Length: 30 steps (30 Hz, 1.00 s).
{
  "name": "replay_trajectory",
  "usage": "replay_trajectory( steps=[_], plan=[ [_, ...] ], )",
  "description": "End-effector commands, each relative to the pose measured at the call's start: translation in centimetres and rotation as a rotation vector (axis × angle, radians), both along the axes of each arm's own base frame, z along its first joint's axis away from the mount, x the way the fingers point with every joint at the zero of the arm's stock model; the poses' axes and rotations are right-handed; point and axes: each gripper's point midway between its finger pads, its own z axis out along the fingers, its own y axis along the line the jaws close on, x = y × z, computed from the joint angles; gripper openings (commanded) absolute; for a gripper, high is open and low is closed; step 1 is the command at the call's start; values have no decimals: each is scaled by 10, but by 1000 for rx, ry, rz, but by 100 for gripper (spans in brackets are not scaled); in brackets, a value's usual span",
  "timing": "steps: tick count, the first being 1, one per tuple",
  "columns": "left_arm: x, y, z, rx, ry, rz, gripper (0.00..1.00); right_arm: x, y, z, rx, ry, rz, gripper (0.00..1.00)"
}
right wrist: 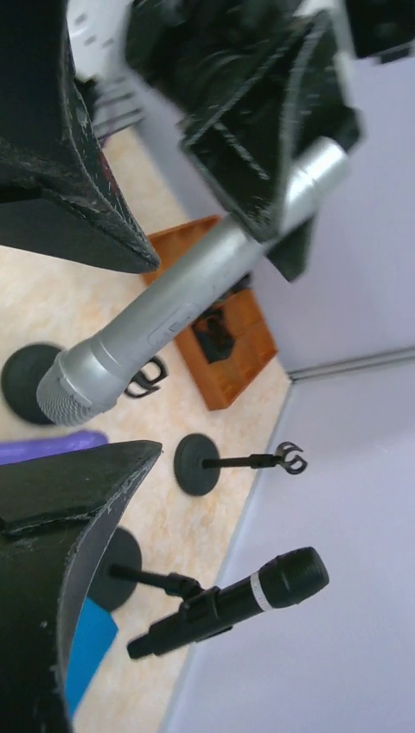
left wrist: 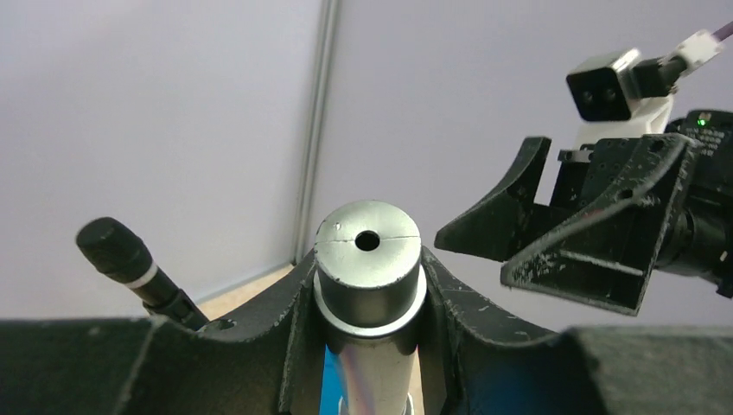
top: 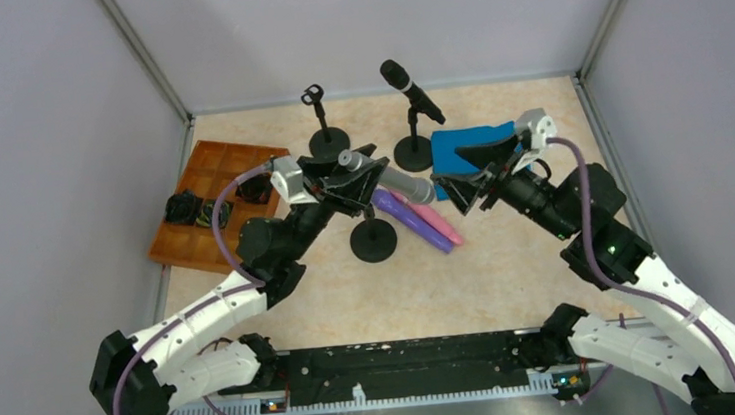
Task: Attach the microphones to the stand
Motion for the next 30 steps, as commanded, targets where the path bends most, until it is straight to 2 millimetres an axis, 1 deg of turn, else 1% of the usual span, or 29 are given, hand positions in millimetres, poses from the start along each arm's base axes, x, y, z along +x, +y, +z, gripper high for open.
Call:
replay_trajectory(
  steps=[1,2,4,9,12,14,18,23,26,30],
  plan=[
    [-15,48,59,-278,-179,104,0,11,-15,39,471,237,-104,69],
    [-18,52,63,-302,-194,105,0,10,-13,42,547,279,-82,69],
    [-14,62,70,-363,-189,140,0,8,-9,48,671,352,-36,69],
    [-7,81,80,-496,-174,195,0,13,-6,57,912,509,32,69],
    [0,85,81,-561,-153,203,0,19,-6,61,1032,572,57,69],
    [3,83,83,-580,-142,195,0,21,-4,68,1094,595,94,69],
    [6,82,87,-628,-128,172,0,23,9,77,1121,628,171,70],
    [10,81,91,-661,-133,168,0,22,25,76,1131,695,255,72],
    [12,78,92,-660,-139,172,0,21,29,74,1127,715,270,73],
    [14,73,92,-659,-141,158,0,24,29,71,1135,723,260,73]
  ],
)
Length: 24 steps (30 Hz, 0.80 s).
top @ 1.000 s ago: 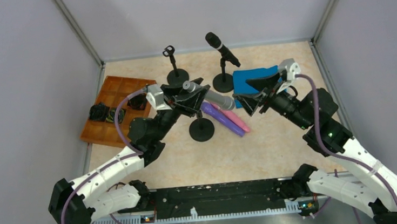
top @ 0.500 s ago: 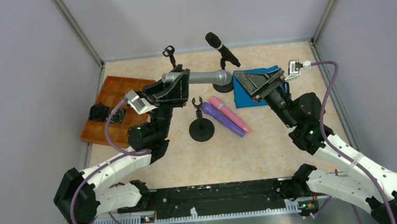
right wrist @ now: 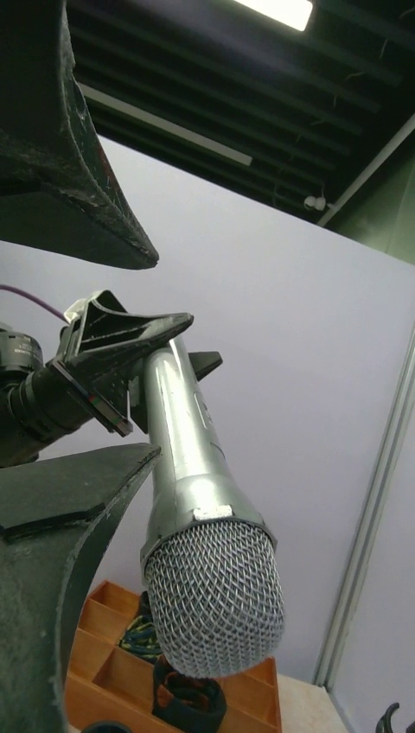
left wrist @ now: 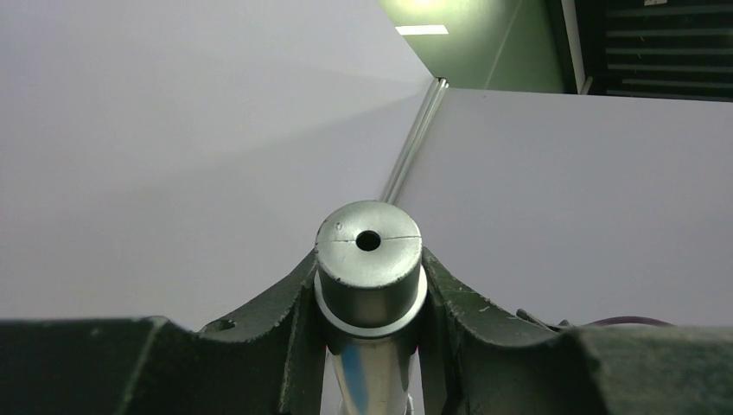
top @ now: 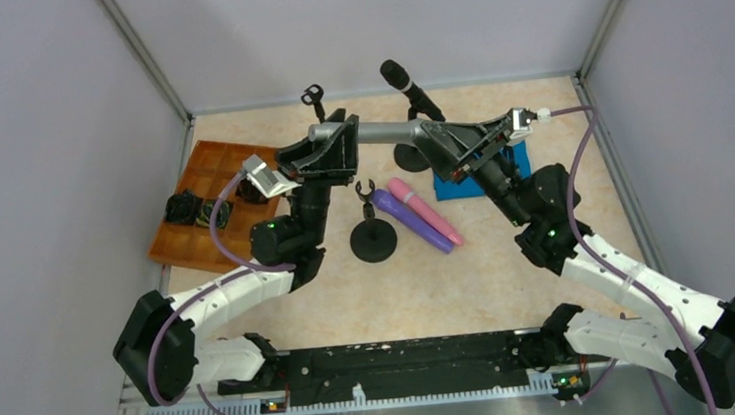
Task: Attach the microphones to the stand
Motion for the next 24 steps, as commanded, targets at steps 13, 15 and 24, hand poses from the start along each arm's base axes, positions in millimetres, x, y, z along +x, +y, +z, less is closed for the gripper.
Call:
replay_trajectory(
  steps=[13,15,24],
  plan=[
    [-27,19,48,-161,-181,-38,0,-5,21,3,95,33,147,73],
    [-27,19,49,-165,-186,-40,0,-3,21,-1,90,45,139,73],
    [-37,18,41,-192,-191,-127,0,15,24,-2,102,69,87,72]
  ],
)
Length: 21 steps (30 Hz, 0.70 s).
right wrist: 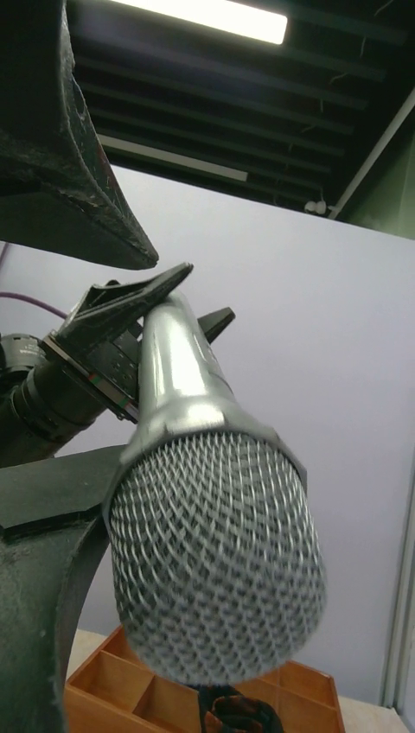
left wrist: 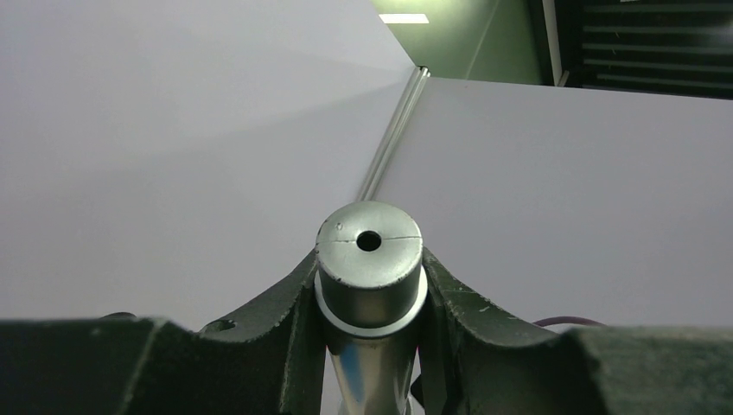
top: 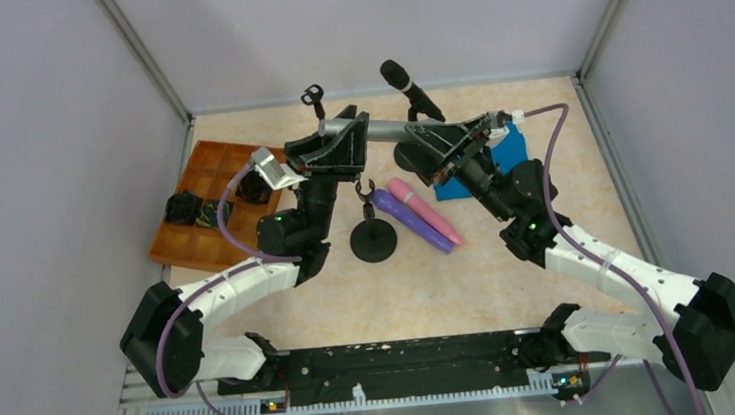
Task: Attach the microphones to the stand
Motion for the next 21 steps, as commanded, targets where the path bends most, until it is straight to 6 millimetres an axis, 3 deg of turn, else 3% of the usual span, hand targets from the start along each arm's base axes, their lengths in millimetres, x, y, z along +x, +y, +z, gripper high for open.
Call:
replay_trajectory(
  steps=[1,10,16,21],
  plan=[
    [-45,35,41,-203,-186,-75,0,8,2,17,55,-20,-17,72],
    [-62,31,28,-137,-207,-133,0,21,0,29,122,-31,-49,60],
    [-73,31,19,-109,-213,-173,0,29,-4,24,143,-18,-75,50],
    [-78,29,9,-71,-194,-196,0,33,-7,22,165,-26,-84,34]
  ],
)
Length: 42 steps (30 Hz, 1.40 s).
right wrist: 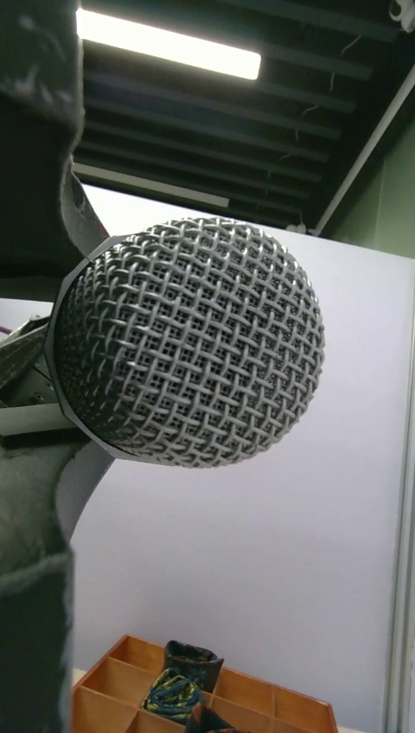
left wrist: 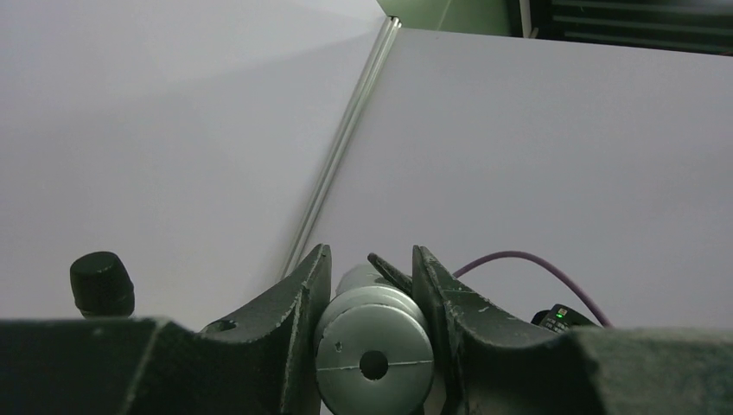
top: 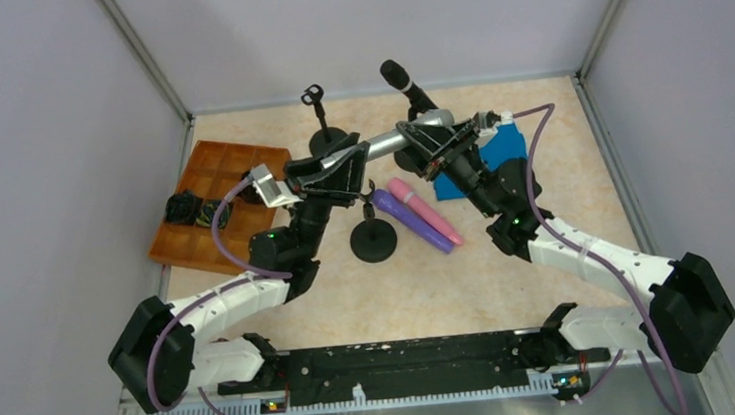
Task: Attach the microphones to the stand
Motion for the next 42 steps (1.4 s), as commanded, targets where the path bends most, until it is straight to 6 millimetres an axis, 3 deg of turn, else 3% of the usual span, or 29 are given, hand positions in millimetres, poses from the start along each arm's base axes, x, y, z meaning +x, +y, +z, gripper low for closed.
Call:
replay_trajectory(
  steps=[1,4,7,9,11,17,22,25,32,42],
  plan=[
    [-52,27,38,-133,-183,-93,1,8,-18,31,89,-75,-74,29],
    [-48,26,28,-110,-143,-87,10,9,-24,32,91,-97,-97,12],
    [-45,26,20,-86,-116,-70,40,8,-27,34,74,-132,-116,0],
    [-42,26,18,-65,-100,-55,60,7,-29,36,44,-167,-131,0],
    [-39,25,15,-39,-70,-48,73,5,-32,37,9,-202,-150,0],
    [-34,19,-1,93,1,-20,98,-2,-54,34,-26,-258,-200,0],
    [-40,22,-6,195,1,9,98,-8,-67,32,-138,-323,-240,0],
    [-49,12,-4,318,-43,-9,98,-12,-65,31,-324,-402,-260,0],
    [-46,-8,-9,572,-95,-2,98,-22,-59,32,-780,-576,-233,0],
    [-57,-53,-22,726,-252,-166,98,-55,-40,30,-969,-731,26,0]
  ],
)
